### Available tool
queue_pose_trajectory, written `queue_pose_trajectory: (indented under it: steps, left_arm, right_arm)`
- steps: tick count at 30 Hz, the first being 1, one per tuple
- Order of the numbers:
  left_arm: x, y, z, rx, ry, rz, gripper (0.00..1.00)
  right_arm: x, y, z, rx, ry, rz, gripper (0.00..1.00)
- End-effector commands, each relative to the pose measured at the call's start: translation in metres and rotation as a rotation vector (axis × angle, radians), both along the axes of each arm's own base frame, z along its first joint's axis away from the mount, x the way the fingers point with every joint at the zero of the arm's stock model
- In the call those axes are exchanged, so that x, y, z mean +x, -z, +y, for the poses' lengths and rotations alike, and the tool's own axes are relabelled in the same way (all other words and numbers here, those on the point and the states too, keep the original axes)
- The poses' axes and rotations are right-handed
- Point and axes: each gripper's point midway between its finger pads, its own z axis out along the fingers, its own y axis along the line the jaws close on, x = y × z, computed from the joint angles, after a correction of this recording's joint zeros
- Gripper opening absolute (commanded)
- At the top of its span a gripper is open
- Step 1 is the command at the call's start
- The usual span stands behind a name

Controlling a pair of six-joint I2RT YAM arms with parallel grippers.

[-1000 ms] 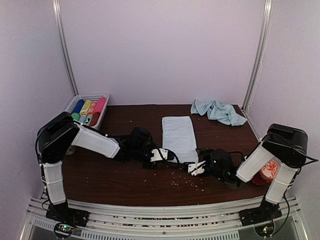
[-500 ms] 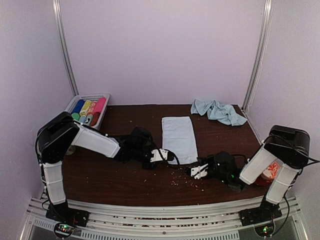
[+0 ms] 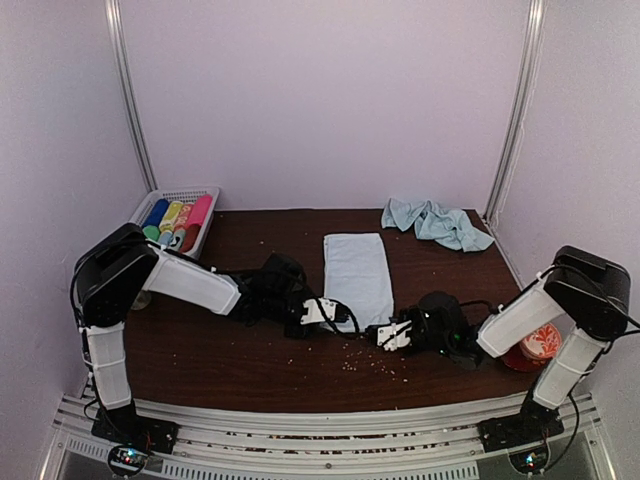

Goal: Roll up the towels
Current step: Roll the towel at the center of the board.

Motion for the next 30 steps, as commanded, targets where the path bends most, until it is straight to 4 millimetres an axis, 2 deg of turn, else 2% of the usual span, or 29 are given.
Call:
queue_pose_trajectory:
  steps: [1, 6, 14, 15, 19, 25, 30]
  left_arm:
    - [0.0, 0.003, -0.004, 0.031, 0.017, -0.038, 0.44]
    - [-0.001, 0.014, -0.001, 0.081, 0.023, -0.057, 0.43]
    - [-0.008, 0.023, 0.001, 0.127, 0.04, -0.068, 0.38]
    - [-0.009, 0.025, 0.001, 0.135, 0.04, -0.069, 0.35]
    - [-0.013, 0.03, 0.001, 0.16, 0.036, -0.064, 0.14]
    - [-0.028, 0.019, -0.003, 0.131, 0.031, -0.041, 0.0]
    - [-0.044, 0.004, -0.004, 0.11, 0.035, -0.004, 0.0]
  right_arm:
    - [0.002, -0.003, -0.001, 0.033, 0.018, 0.06, 0.0]
    - [0.001, -0.001, -0.001, 0.036, 0.011, 0.099, 0.0]
    - [-0.005, -0.01, -0.005, 0.084, -0.024, 0.23, 0.0]
    - [-0.008, -0.009, -0.006, 0.081, -0.034, 0.242, 0.0]
    - [-0.021, -0.007, -0.005, 0.072, -0.082, 0.3, 0.0]
    - [-0.032, -0.007, -0.004, 0.071, -0.104, 0.367, 0.0]
    - [-0.046, -0.017, -0.003, 0.1, -0.132, 0.411, 0.0]
